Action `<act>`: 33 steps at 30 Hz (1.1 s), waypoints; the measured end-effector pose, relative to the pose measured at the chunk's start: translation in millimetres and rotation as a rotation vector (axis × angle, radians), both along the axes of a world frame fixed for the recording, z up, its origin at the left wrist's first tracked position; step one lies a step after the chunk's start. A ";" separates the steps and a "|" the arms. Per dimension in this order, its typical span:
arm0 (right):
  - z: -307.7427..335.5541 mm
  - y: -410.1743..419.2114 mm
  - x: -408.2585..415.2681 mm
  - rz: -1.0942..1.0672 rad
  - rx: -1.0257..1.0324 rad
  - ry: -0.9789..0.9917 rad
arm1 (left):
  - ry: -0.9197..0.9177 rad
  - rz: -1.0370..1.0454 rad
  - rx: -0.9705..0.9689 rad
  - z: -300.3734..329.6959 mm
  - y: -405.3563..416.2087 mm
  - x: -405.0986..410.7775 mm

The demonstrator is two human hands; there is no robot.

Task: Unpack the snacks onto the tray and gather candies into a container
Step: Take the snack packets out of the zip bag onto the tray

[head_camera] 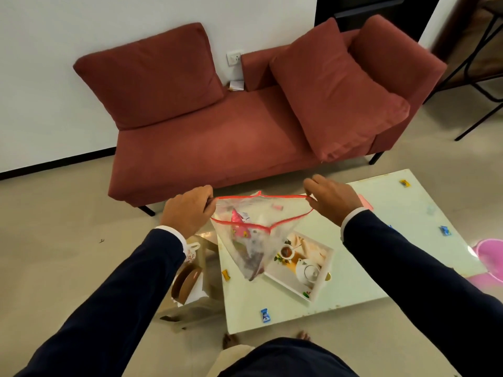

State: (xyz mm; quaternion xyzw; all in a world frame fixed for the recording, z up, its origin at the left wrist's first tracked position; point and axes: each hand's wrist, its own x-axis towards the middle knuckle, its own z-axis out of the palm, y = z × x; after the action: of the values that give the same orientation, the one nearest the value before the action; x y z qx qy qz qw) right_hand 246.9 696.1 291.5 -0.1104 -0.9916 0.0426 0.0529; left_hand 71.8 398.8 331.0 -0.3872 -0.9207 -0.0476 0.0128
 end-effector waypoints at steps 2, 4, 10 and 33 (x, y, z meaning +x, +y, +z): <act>4.5 -4.2 0.8 -0.002 0.014 0.117 | -0.148 0.043 0.140 -1.7 -0.8 1.2; 9.4 -22.8 -2.8 0.109 -0.046 0.234 | -0.357 0.103 0.295 -2.2 2.9 4.5; 22.2 -110.7 -31.8 0.246 -0.647 -0.271 | -0.623 0.284 0.594 -1.9 21.5 17.6; 171.9 -82.0 -105.9 0.450 -1.901 -0.033 | -1.738 0.648 1.546 -86.1 -29.0 19.7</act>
State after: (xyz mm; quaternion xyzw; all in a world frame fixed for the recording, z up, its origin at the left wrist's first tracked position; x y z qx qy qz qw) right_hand 141.1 614.1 463.4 0.0842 -0.5425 0.8319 -0.0815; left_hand 91.5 369.7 245.0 0.1327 -0.4046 -0.8251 -0.3712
